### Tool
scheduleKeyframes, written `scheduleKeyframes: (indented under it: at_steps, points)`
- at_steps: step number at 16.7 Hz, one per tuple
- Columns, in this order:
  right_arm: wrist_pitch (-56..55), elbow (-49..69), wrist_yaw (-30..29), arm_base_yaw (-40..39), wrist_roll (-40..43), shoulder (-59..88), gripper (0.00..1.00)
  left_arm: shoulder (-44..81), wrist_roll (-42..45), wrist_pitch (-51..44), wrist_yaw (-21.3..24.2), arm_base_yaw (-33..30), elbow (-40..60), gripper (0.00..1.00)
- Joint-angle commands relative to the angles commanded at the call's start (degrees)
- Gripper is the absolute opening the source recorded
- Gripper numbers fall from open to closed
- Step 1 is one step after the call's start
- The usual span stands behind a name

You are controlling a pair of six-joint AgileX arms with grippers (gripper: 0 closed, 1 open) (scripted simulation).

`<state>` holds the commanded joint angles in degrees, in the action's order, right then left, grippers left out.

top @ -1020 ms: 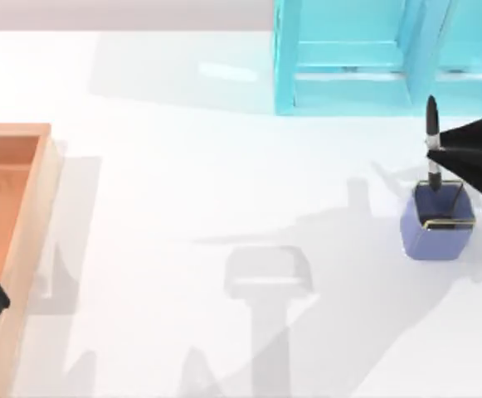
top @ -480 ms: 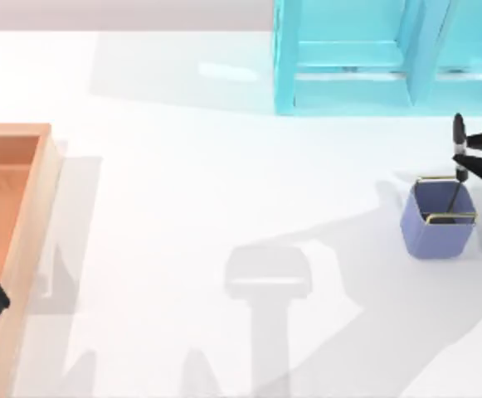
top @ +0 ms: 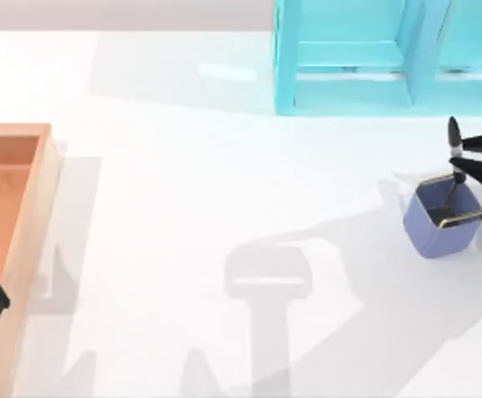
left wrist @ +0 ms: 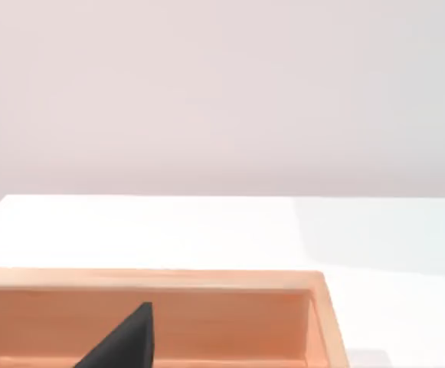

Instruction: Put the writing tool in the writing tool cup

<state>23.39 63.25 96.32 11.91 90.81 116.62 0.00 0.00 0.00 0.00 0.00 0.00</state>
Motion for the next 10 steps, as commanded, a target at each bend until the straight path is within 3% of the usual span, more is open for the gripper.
scheduleKeyframes:
  at_steps: [10]
  points:
    - [21.93,3.39,11.08,0.21,2.43,-3.97,0.0,0.0,0.0,0.0,0.0,0.0,0.0,1.0]
